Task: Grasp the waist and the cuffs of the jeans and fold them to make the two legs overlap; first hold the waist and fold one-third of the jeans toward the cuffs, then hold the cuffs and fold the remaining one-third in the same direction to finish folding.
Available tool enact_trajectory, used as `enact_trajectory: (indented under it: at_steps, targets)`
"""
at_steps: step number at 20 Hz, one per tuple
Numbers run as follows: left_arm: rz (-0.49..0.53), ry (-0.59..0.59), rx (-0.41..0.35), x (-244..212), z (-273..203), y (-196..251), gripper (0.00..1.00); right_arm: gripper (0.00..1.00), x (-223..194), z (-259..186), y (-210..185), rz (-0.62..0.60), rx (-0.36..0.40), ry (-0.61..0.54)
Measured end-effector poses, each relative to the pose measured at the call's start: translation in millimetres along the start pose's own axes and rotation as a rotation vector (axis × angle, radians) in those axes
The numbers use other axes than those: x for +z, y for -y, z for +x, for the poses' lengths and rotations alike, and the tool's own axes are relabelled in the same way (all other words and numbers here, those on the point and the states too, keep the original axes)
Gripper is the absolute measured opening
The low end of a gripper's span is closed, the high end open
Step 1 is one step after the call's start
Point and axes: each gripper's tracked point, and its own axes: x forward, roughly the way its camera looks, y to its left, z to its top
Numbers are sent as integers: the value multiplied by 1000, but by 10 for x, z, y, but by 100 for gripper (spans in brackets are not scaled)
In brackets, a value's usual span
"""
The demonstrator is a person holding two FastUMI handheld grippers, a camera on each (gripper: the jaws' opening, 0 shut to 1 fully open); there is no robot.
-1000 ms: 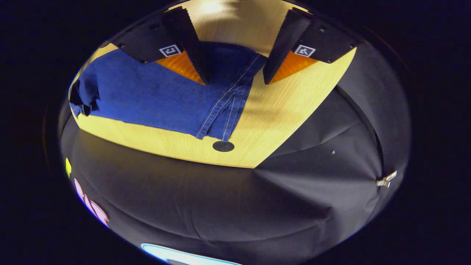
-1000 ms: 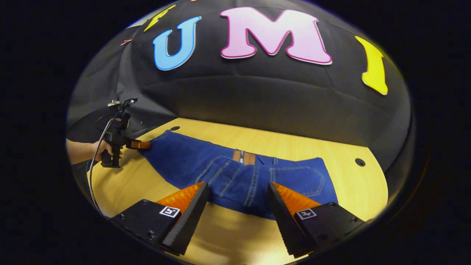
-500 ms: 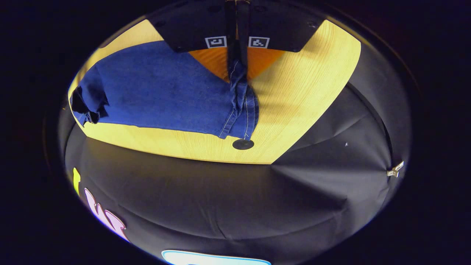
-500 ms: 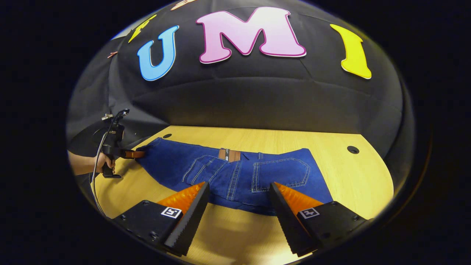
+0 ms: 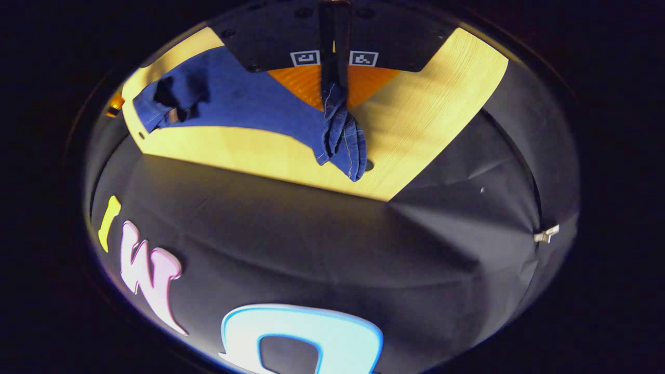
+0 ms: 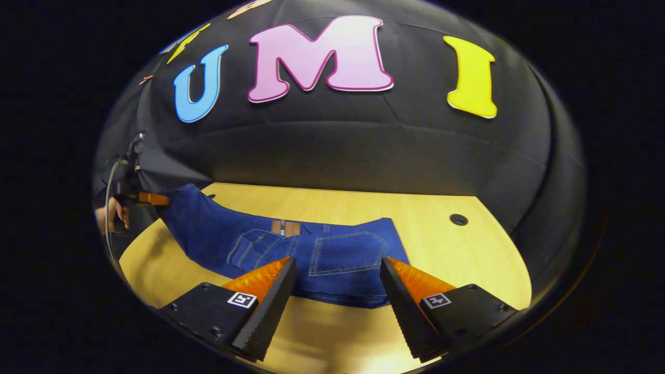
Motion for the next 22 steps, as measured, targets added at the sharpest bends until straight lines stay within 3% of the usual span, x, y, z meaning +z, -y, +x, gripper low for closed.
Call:
enact_trajectory:
  at_steps: [3, 10, 15, 19, 22]
  targets:
    - [129, 13, 16, 332, -298, 687, 6, 99, 113, -194, 304, 12, -51, 15]
    - [257, 30, -193, 610, -555, 3021, 6, 99, 259, -660, 873, 99, -132, 23]
    - [276, -76, -334, 0, -492, 4245, 6, 99, 231, -970, 1238, 143, -194, 27]
    - [326, -171, -342, -731, -278, 4688, 6, 99, 17, -1155, 1489, 210, -241, -1]
    - [420, -267, -349, -1374, -180, 4845, 12, 99, -95, -1269, 1629, 243, -284, -10]
